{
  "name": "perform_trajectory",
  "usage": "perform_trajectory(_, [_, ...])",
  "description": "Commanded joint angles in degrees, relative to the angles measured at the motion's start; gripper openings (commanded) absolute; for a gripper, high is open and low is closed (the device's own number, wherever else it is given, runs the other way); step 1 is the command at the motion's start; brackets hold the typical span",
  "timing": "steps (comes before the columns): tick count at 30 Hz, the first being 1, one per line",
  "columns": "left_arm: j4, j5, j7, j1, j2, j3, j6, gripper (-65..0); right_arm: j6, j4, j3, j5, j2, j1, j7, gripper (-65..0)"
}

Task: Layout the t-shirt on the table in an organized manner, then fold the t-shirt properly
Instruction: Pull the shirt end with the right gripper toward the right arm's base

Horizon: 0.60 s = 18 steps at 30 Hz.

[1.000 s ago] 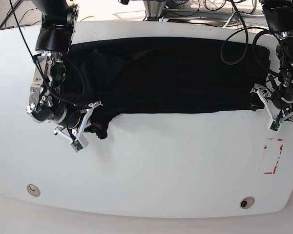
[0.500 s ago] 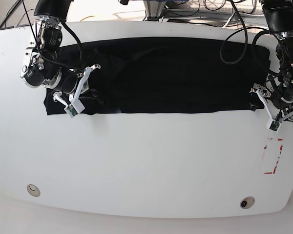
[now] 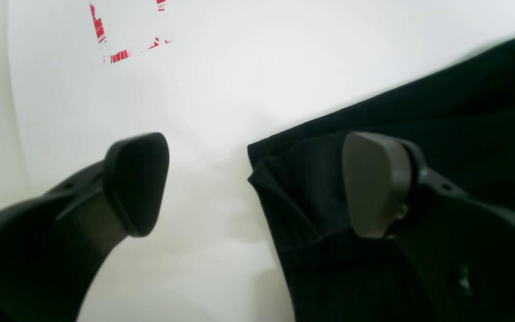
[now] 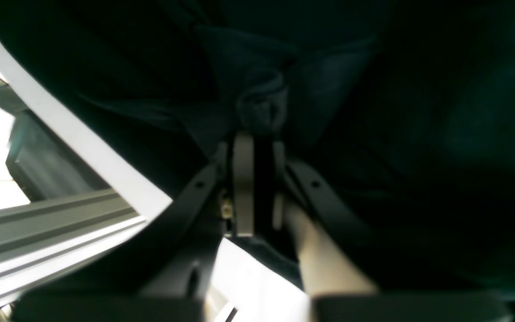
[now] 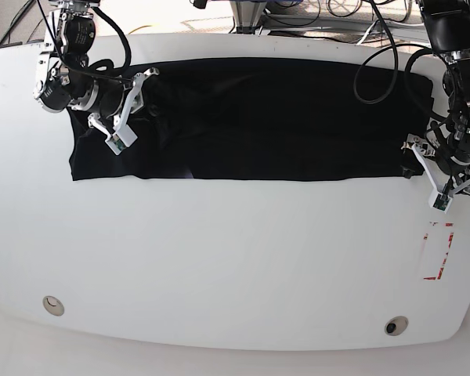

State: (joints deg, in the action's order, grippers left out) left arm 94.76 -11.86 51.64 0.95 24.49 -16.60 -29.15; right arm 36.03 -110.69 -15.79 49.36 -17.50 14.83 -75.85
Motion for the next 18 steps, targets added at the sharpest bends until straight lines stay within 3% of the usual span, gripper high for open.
perform_trajectory(1, [0.93, -0.32, -0.78, -0.91, 1.14, -0.32, 0.18, -8.9, 0.06, -2.14, -0.34, 0.97, -2.77, 1.65, 0.91, -43.4])
perform_trajectory(3, [0.93, -0.32, -0.78, -0.91, 1.14, -0.32, 0.18, -8.9, 0.06, -3.02, -0.34, 1.05, -3.38, 2.71, 0.91, -34.1])
perform_trajectory(8, [0.93, -0.32, -0.78, -0.91, 1.14, -0.32, 0.18, -8.9, 0.23, -5.04, -0.34, 1.05, -4.97, 4.03, 0.91, -17.6])
perform_trajectory(18, [1.2, -0.32, -0.78, 0.15, 1.14, -0.32, 0.18, -8.9, 0.14, -4.51, -0.6, 2.02, -5.58, -0.46, 3.11, -15.4])
